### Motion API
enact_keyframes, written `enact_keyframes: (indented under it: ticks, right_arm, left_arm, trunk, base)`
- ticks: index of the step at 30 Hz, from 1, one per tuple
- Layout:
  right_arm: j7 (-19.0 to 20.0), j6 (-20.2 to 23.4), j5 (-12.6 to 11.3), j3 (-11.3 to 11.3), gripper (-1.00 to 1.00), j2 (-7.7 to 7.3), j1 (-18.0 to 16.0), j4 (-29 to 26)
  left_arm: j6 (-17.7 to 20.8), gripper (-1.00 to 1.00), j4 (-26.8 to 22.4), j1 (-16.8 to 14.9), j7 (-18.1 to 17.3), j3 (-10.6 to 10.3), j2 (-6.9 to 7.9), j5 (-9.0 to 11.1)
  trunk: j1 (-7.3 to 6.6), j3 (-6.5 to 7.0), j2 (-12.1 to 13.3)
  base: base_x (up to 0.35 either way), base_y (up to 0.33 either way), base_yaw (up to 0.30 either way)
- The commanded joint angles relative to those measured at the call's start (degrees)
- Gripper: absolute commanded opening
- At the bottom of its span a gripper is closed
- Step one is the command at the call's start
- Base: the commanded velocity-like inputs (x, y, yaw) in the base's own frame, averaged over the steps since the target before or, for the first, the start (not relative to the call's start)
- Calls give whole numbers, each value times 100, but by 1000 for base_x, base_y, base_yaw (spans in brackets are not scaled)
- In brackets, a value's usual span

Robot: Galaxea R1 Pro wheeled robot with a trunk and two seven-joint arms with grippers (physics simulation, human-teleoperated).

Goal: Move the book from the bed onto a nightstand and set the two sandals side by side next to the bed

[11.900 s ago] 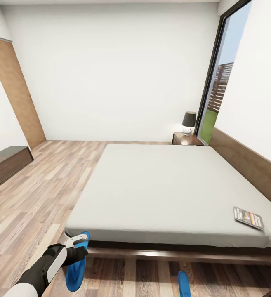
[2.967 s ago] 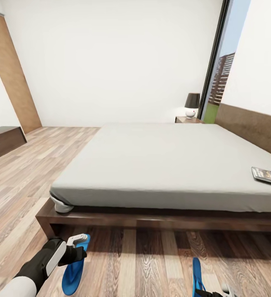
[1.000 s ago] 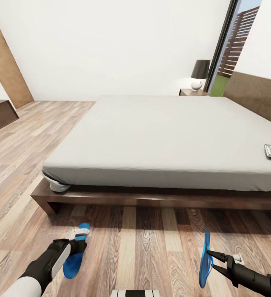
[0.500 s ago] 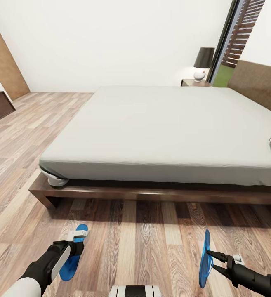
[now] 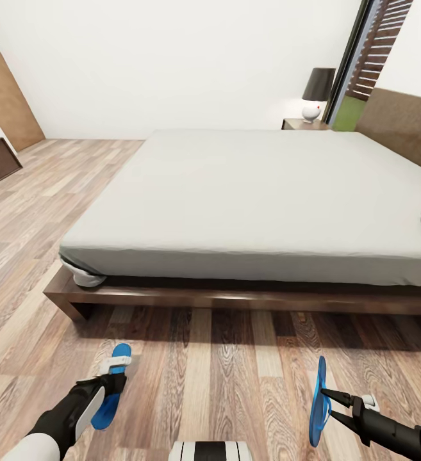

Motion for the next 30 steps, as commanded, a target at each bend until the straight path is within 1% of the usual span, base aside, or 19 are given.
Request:
enact_keyframes:
  ticks: [1,2,3,6,30]
  right_arm:
    - [3,31,-44,28,-100,-6,-5,-2]
    - [3,28,-44,28,-100,-6,-4,-4]
    - [5,28,-44,28,-100,-6,-6,-5]
    - [3,27,-44,27,-100,-6,-5,-6]
    - [6,29,-44,22,-100,-9,-4,-7]
  left_arm:
    - [-147,-100,-9,0,55,-46,52,70]
    - [-301,-100,-4,0,59,-46,76,72]
    - [-365,-100,-2,0,61,-45,85,74]
    - [-467,-100,2,0,65,-45,94,82]
    - [-455,-100,-6,0,61,-61,67,92]
  trunk:
    - [-1,-5,-2]
    - [-1,-5,-2]
    - [2,-27,-3]
    - [9,-93,-7]
    - [71,-625,-39]
  base:
    - [0,0,0]
    - [0,0,0]
    - [0,0,0]
    - [0,0,0]
    - [0,0,0]
